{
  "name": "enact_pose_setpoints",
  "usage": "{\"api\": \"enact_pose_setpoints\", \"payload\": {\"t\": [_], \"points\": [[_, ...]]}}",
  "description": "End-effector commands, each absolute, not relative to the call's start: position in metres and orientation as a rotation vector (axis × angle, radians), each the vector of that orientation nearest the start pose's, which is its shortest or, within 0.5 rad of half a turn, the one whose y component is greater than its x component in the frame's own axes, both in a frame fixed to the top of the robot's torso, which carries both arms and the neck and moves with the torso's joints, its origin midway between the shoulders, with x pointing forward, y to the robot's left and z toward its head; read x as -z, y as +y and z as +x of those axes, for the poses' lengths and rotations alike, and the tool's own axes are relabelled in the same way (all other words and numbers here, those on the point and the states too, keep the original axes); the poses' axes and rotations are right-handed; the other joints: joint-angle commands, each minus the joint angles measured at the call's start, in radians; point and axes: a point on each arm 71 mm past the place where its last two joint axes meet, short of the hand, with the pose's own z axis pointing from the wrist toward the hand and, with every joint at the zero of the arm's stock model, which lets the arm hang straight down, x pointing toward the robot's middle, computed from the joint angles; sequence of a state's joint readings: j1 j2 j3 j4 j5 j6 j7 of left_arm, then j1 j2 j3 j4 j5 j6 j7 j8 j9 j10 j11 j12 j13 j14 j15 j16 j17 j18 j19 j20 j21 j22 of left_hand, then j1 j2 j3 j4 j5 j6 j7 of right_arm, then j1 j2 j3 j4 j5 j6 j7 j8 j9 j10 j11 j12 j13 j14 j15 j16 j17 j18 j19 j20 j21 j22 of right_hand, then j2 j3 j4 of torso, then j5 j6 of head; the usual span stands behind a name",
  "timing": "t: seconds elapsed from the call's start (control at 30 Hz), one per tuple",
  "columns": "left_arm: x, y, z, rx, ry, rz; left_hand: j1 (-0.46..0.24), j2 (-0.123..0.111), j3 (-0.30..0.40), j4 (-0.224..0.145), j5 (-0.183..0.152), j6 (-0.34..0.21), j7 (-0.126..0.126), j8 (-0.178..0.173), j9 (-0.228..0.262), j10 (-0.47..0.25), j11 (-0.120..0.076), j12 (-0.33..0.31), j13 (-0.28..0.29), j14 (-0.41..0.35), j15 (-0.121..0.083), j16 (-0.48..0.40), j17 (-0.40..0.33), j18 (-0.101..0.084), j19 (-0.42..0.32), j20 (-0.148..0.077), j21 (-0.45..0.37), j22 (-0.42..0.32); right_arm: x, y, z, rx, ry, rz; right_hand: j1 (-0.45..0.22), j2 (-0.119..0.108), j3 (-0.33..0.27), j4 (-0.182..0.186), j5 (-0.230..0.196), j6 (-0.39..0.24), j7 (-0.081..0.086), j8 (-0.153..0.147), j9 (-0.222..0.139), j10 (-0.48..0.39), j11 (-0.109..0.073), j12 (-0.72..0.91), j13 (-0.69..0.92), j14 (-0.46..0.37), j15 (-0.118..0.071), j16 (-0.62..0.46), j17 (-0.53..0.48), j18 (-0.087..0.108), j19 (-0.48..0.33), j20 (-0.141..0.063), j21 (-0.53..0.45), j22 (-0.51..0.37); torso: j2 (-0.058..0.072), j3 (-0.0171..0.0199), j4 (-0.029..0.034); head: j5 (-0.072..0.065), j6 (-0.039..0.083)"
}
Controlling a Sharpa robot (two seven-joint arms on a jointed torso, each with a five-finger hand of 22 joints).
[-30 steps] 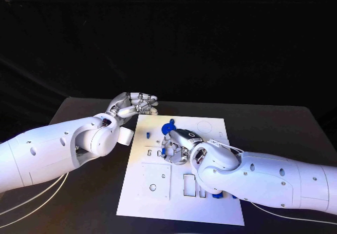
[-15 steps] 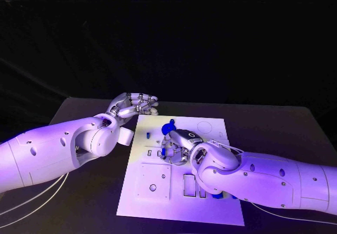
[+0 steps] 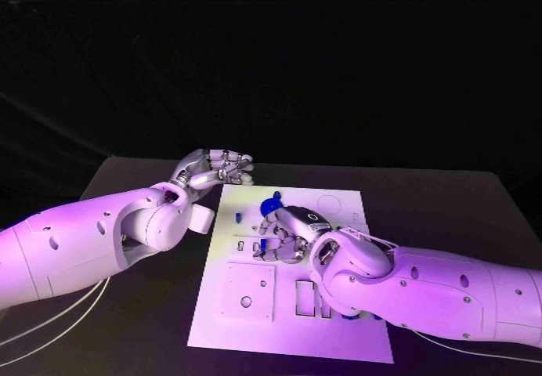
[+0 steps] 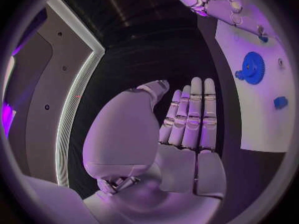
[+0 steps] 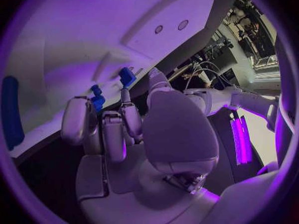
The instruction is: Assemble the parts on the task board
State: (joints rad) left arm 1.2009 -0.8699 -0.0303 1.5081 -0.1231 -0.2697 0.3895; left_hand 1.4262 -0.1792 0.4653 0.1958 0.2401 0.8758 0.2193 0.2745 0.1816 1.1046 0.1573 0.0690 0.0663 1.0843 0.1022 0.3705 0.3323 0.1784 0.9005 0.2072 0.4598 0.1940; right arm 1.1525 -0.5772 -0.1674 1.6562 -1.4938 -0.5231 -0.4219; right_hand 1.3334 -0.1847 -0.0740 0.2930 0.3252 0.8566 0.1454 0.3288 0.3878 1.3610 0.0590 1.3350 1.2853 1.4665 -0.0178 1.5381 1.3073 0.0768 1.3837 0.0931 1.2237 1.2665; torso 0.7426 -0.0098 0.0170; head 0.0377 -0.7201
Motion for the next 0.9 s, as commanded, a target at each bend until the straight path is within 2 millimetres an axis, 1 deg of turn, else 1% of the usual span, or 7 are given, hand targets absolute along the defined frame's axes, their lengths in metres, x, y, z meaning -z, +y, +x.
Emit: {"api": "enact_pose_setpoints", "payload": {"t": [0.03,0.17,0.3,0.5,0.6,0.73,0.9], "points": [[0.174,0.223,0.493,1.516,1.473,-0.955,-0.014,-0.005,0.001,0.001,-0.005,-0.001,0.006,-0.007,-0.002,-0.006,0.004,-0.006,0.000,-0.004,-0.001,0.004,0.003,0.002,-0.005,0.000,0.008,0.002,0.208,-0.062,0.411,-0.854,1.579,-0.053,0.010,0.005,-0.008,0.000,0.004,-0.011,0.001,-0.007,-0.003,-0.005,0.004,-0.006,-0.001,0.077,0.009,-0.004,0.131,0.009,-0.001,0.003,-0.003,0.002,-0.005,-0.0001,-0.0008,0.001,0.001],[0.178,0.224,0.492,1.453,1.569,-0.914,-0.059,-0.025,-0.031,0.020,-0.008,-0.015,0.003,-0.018,-0.006,0.008,-0.002,0.003,0.006,0.044,-0.011,0.044,0.031,0.006,0.032,-0.007,0.039,0.015,0.194,-0.080,0.415,-0.919,1.559,-0.008,0.027,0.020,-0.005,0.000,0.003,-0.007,0.000,-0.004,-0.004,-0.004,0.004,-0.004,0.000,0.075,0.009,-0.007,0.123,0.011,-0.006,0.003,-0.014,-0.006,-0.009,0.0011,-0.0010,0.004,0.002],[0.184,0.226,0.490,1.353,1.698,-0.851,-0.088,-0.031,-0.098,0.043,-0.009,-0.009,-0.028,0.044,0.025,0.103,-0.044,0.129,0.072,0.169,-0.058,0.310,0.196,0.005,0.134,-0.057,0.168,0.082,0.179,-0.108,0.423,-0.986,1.610,0.089,0.071,0.050,0.016,-0.004,0.002,-0.005,0.001,-0.001,-0.008,-0.003,0.004,0.000,0.003,0.071,0.009,-0.013,0.106,0.018,-0.022,0.004,-0.045,-0.029,-0.018,0.0051,-0.0012,0.009,-0.003],[0.198,0.223,0.483,1.136,2.001,-0.682,-0.187,0.046,-0.211,0.094,0.002,-0.127,-0.068,0.370,0.193,-0.073,-0.084,0.753,0.491,0.302,-0.095,0.956,0.775,0.003,0.130,-0.098,0.519,0.315,0.161,-0.155,0.435,-1.026,1.678,0.276,0.073,0.062,0.021,-0.001,0.000,0.005,-0.001,0.008,-0.008,-0.002,0.003,0.003,0.006,0.070,0.009,-0.015,0.103,0.020,-0.028,0.003,-0.056,-0.036,-0.030,0.0101,-0.0082,0.013,-0.008],[0.204,0.219,0.480,0.989,2.135,-0.550,-0.221,0.059,-0.225,0.098,0.002,-0.130,-0.087,0.462,0.228,-0.081,-0.101,0.888,0.558,0.360,-0.109,1.036,0.882,-0.022,0.195,-0.109,0.674,0.515,0.156,-0.175,0.440,-1.017,1.673,0.340,0.068,0.065,0.021,0.000,0.000,0.008,-0.002,0.011,-0.008,-0.002,0.003,0.003,0.007,0.070,0.008,-0.015,0.103,0.020,-0.028,0.003,-0.057,-0.036,-0.034,0.0125,-0.0103,0.015,-0.012],[0.209,0.211,0.478,0.794,2.270,-0.369,-0.261,0.075,-0.246,0.099,-0.001,-0.092,-0.123,0.539,0.262,0.076,-0.133,1.103,0.808,0.411,-0.138,1.093,0.984,-0.048,0.282,-0.132,0.788,0.685,0.151,-0.199,0.447,-0.986,1.651,0.402,0.066,0.066,0.020,0.000,0.000,0.009,-0.002,0.012,-0.008,-0.002,0.003,0.003,0.006,0.070,0.008,-0.015,0.102,0.020,-0.028,0.003,-0.058,-0.037,-0.038,0.0158,-0.0106,0.017,-0.016],[0.207,0.200,0.480,0.632,2.337,-0.226,-0.289,0.087,-0.255,0.099,-0.005,-0.078,-0.139,0.565,0.277,0.141,-0.148,1.178,0.911,0.430,-0.152,1.112,1.021,-0.064,0.335,-0.144,0.844,0.782,0.150,-0.214,0.453,-0.954,1.636,0.440,0.065,0.066,0.020,0.000,-0.001,0.009,-0.002,0.012,-0.008,-0.003,0.003,0.002,0.004,0.069,0.008,-0.016,0.100,0.020,-0.028,0.003,-0.059,-0.038,-0.041,0.0178,-0.0087,0.020,-0.022]]}}
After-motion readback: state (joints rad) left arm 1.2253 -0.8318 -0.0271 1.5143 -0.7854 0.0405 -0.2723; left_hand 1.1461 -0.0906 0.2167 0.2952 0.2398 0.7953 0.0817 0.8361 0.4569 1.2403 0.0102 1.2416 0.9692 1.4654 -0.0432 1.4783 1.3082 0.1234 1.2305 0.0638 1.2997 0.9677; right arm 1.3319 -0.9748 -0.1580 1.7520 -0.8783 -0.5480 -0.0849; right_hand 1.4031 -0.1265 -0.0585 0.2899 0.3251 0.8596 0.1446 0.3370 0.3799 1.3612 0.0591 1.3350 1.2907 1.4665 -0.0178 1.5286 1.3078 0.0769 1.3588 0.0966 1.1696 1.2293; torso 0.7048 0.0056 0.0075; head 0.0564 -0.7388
